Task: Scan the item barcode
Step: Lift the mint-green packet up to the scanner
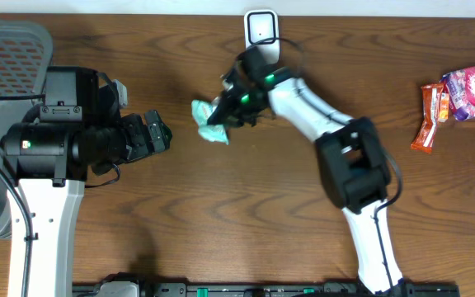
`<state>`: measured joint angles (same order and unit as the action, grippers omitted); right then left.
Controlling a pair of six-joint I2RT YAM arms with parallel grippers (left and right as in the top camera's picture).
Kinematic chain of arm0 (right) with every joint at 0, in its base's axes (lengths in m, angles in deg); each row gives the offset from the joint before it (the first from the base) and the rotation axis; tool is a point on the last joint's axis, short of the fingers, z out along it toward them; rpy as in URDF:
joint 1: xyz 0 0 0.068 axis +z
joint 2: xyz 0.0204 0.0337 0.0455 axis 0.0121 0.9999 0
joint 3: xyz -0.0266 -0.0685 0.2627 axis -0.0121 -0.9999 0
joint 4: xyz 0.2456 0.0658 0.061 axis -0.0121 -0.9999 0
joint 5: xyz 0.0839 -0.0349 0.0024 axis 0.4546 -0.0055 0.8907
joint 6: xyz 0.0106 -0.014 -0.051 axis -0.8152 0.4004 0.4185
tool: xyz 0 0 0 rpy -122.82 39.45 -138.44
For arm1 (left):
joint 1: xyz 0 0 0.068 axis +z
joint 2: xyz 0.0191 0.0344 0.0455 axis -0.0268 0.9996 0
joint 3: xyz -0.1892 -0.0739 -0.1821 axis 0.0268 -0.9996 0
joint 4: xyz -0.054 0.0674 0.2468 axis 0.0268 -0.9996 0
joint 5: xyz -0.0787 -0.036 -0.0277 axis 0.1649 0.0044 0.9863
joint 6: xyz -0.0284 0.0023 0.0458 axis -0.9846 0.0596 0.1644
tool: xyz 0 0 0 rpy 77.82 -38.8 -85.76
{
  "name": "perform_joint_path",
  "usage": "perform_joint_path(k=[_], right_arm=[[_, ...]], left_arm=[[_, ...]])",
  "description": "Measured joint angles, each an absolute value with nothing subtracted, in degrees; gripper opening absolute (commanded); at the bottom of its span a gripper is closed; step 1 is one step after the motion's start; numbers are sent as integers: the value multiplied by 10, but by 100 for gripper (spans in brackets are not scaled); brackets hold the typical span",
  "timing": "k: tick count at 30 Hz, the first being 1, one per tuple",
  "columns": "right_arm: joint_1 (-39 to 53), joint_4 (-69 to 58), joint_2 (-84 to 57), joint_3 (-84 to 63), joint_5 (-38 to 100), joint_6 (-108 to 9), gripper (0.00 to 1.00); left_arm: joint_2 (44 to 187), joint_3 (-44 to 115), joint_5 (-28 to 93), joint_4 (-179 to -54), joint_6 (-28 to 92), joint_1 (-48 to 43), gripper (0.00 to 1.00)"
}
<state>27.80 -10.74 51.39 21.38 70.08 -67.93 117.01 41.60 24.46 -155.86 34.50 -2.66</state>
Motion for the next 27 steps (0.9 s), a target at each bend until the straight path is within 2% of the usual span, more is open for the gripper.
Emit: perform_joint_path(k=[8, 13, 20, 27], right_arm=[[142, -106, 514, 214, 1000, -677, 1], [128, -106, 514, 214, 1070, -676, 1], [132, -77, 514, 214, 1076, -673, 1], [145, -4, 505, 211, 852, -677, 1]], left_arm=[[1170, 416, 245, -1559, 345, -27, 98], [1170, 416, 245, -1559, 345, -27, 98], [1170, 416, 245, -1558, 345, -27, 98], [1170, 416, 245, -1558, 345, -27, 98]])
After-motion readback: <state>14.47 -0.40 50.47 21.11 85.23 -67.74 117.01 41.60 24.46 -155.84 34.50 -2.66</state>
